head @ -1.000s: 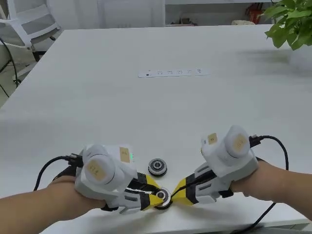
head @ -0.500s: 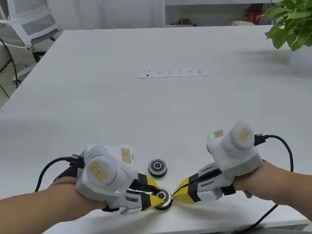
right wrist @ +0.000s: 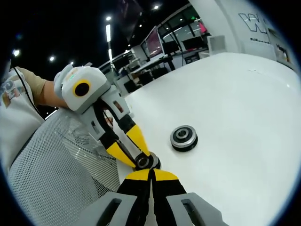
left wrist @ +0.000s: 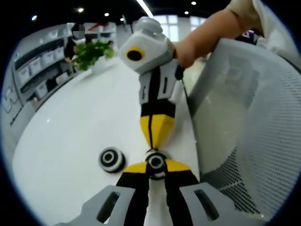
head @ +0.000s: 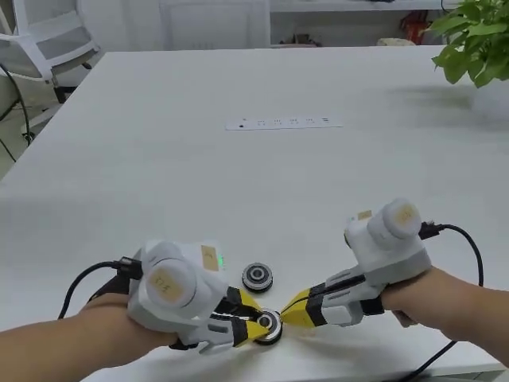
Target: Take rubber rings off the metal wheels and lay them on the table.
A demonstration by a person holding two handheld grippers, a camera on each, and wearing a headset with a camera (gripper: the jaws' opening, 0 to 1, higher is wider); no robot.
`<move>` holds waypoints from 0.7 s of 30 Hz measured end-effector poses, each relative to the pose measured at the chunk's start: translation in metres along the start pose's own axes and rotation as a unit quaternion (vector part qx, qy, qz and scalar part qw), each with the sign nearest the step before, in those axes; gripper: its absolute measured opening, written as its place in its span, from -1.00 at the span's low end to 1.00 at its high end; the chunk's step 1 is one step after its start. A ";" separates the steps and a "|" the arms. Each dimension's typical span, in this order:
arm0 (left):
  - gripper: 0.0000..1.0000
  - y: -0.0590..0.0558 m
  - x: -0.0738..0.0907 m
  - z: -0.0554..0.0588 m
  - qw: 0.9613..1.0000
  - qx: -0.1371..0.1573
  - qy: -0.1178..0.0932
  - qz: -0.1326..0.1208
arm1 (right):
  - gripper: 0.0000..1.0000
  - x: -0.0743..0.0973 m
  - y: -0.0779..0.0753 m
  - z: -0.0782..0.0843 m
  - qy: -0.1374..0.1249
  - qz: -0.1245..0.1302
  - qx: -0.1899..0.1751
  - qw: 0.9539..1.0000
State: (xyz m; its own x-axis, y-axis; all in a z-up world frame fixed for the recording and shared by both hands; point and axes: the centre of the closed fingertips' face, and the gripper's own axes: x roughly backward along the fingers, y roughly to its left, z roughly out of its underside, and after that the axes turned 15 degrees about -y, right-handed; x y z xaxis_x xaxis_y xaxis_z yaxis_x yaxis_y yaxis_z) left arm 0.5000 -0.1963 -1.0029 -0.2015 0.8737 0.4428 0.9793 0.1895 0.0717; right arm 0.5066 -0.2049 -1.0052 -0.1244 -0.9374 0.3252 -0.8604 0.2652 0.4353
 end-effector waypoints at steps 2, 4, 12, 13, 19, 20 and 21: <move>-0.77 0.000 0.000 0.000 1.000 0.000 -0.001 -0.001 | -1.00 -0.001 0.001 -0.001 -0.001 0.000 -0.001 1.000; -0.77 0.000 0.000 0.000 1.000 0.001 0.000 -0.002 | -1.00 -0.001 0.002 -0.001 0.000 -0.001 0.000 1.000; -0.78 0.001 0.000 0.000 1.000 0.000 0.004 -0.003 | -1.00 -0.002 0.004 -0.002 0.000 -0.004 -0.001 1.000; -0.78 0.001 0.000 0.000 1.000 0.000 0.004 -0.003 | -1.00 -0.002 0.005 -0.002 -0.002 -0.006 -0.003 1.000; -0.78 0.000 0.000 0.000 1.000 0.002 0.007 -0.004 | -1.00 -0.004 0.008 -0.003 -0.004 -0.012 -0.006 1.000; -0.78 0.000 0.000 0.000 1.000 0.002 0.007 -0.004 | -1.00 -0.004 0.009 -0.003 -0.004 -0.013 -0.006 1.000; -0.78 0.000 0.000 0.000 1.000 0.003 0.007 -0.004 | -1.00 -0.005 0.010 -0.003 -0.004 -0.016 -0.009 1.000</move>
State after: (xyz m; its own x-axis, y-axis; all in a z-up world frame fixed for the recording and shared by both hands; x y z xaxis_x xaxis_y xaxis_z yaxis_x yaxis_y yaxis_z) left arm 0.5005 -0.1966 -1.0029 -0.2084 0.8662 0.4541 0.9776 0.1984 0.0702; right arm 0.5001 -0.1970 -0.9996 -0.1020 -0.9472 0.3040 -0.8553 0.2395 0.4594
